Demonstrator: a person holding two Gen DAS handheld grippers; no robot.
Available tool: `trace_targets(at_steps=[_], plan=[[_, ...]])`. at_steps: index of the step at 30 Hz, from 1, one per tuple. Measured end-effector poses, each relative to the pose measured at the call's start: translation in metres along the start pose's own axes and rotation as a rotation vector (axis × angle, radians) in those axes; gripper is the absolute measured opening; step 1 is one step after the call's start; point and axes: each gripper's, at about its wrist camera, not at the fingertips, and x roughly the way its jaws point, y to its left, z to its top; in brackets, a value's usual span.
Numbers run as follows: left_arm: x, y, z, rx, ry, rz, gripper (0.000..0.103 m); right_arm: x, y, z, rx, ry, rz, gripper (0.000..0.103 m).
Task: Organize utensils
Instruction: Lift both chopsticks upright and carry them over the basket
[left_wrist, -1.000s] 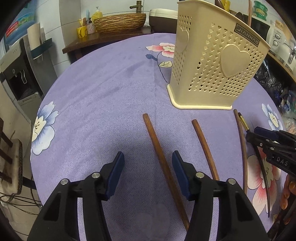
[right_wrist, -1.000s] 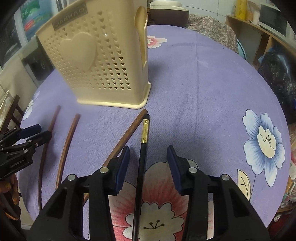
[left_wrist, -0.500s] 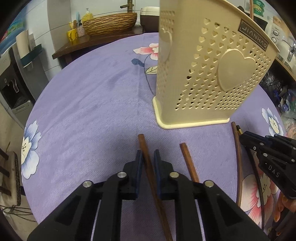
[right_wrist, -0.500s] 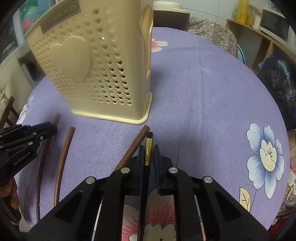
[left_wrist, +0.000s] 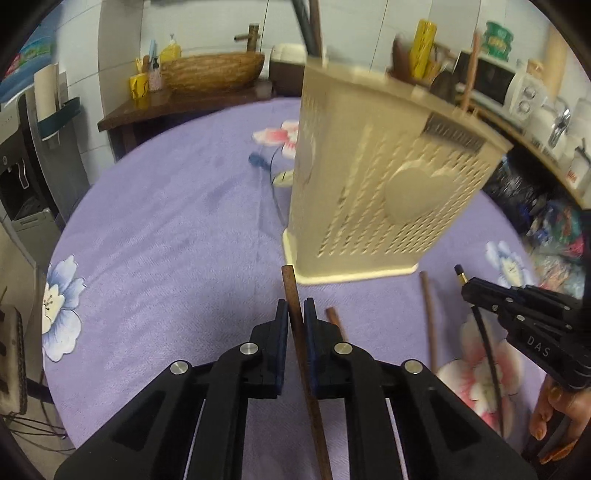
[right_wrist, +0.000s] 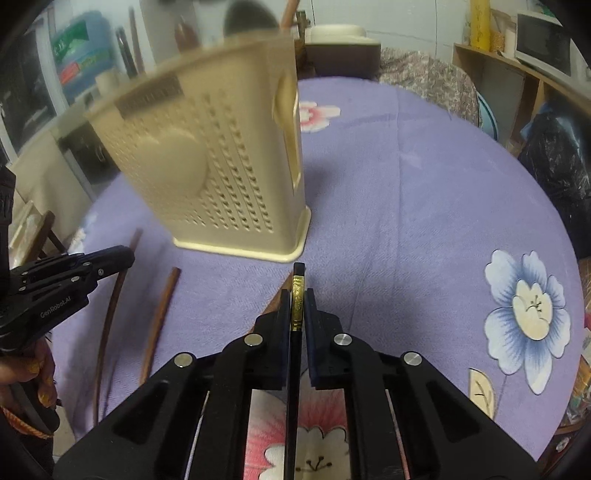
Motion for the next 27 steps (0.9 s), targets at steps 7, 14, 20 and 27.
trace_targets(at_steps=[7,14,20,27], plan=[[-0.092,-0.003,0.010,0.021,-0.220,-0.079,0.009,-0.094,-0.002,0.010,-0.012,-0.172,0.088,0.008],[-0.135,0.005,0.023,0.020,-0.327,-0.096,0.008,-0.157,-0.011,0.018,-0.020,-0.273,0.133,0.008],[-0.135,0.011,0.023,0.012,-0.326,-0.104,0.007,-0.160,-0.010,0.019,-0.025,-0.277,0.136,0.008],[-0.121,0.024,0.026,-0.023,-0.272,0.000,0.015,-0.163,-0.010,0.016,-0.025,-0.281,0.127,0.008]])
